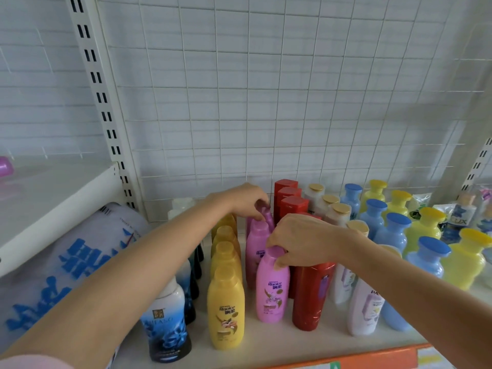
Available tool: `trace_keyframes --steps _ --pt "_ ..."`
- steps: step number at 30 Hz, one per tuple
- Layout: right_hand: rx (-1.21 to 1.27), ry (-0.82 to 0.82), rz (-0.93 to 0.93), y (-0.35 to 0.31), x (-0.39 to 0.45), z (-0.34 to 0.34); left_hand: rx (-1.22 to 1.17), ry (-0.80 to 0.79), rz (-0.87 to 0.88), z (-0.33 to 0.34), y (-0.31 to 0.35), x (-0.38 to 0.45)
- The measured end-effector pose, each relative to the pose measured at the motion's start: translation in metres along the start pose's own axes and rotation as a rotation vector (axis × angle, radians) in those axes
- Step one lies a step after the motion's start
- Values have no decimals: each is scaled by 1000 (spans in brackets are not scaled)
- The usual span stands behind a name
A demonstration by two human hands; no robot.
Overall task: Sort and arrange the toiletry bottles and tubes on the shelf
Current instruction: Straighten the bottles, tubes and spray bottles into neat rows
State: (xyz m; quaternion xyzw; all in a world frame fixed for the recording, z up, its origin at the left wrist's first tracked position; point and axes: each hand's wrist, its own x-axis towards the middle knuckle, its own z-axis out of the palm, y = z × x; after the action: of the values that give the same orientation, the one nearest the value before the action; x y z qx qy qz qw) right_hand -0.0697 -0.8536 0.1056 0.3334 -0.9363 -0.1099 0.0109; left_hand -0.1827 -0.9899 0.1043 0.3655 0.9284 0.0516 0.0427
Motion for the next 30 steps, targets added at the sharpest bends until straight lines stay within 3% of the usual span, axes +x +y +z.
trace_keyframes --steps 11,30 --pt "38 -26 40 -3 4 -1 -23 66 -21 6 -11 -1" --pt "-7 -48 45 -2 9 1 -39 41 -31 6 -6 -4"
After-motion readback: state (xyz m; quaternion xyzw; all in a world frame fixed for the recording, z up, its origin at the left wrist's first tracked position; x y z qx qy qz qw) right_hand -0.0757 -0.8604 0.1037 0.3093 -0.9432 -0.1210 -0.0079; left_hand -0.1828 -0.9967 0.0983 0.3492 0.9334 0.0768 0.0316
